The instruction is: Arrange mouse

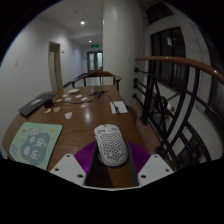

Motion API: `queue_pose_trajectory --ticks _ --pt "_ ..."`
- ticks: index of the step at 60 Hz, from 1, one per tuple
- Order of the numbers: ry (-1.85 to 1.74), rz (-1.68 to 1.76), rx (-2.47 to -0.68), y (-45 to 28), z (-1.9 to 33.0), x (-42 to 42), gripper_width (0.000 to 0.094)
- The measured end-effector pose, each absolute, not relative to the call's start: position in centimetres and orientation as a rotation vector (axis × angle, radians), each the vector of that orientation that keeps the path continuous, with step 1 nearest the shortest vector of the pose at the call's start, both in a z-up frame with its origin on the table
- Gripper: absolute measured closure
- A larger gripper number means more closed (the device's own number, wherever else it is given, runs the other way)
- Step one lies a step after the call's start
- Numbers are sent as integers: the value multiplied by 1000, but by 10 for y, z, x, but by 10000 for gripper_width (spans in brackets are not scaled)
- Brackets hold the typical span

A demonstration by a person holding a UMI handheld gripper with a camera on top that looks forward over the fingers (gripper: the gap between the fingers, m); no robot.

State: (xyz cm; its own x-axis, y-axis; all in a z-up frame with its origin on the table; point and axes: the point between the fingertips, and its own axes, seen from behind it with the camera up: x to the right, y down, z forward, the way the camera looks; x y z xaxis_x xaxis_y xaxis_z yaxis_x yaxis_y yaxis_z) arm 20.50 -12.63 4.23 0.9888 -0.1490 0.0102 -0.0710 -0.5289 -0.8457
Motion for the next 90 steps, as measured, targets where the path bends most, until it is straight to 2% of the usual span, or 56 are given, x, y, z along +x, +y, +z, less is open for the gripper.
queue_pose_trajectory --ticks 2,9,10,12,19,20,31,36,46,49,56,64,69,75,80,81,90 --pt "124 -125 -2124 -117 37 208 413" --pt "67 -178 -2101 -145 53 193 496" --pt "64 -178 -2097 -123 40 198 504" --pt "69 -180 -2097 -128 43 195 521" --pt "74 -189 -2092 -158 55 181 551" --pt "76 -191 -2086 -139 44 188 553" --pt "107 -225 -2067 -166 56 183 556" --pt "99 -221 -2021 -173 83 169 557" --pt "80 -173 -1861 -169 192 96 557" --pt "94 -141 -1838 -168 214 63 557" --pt "96 -55 -1863 -156 199 -9 559" --pt "63 -57 -2007 -144 107 -63 558" --pt "77 -56 -2076 -149 75 -79 557" --pt "75 -85 -2110 -152 56 -83 555" --pt "47 -110 -2099 -148 56 -80 550" --pt "36 -116 -2105 -148 54 -80 493" --pt "-52 -125 -2160 -158 57 -81 326"
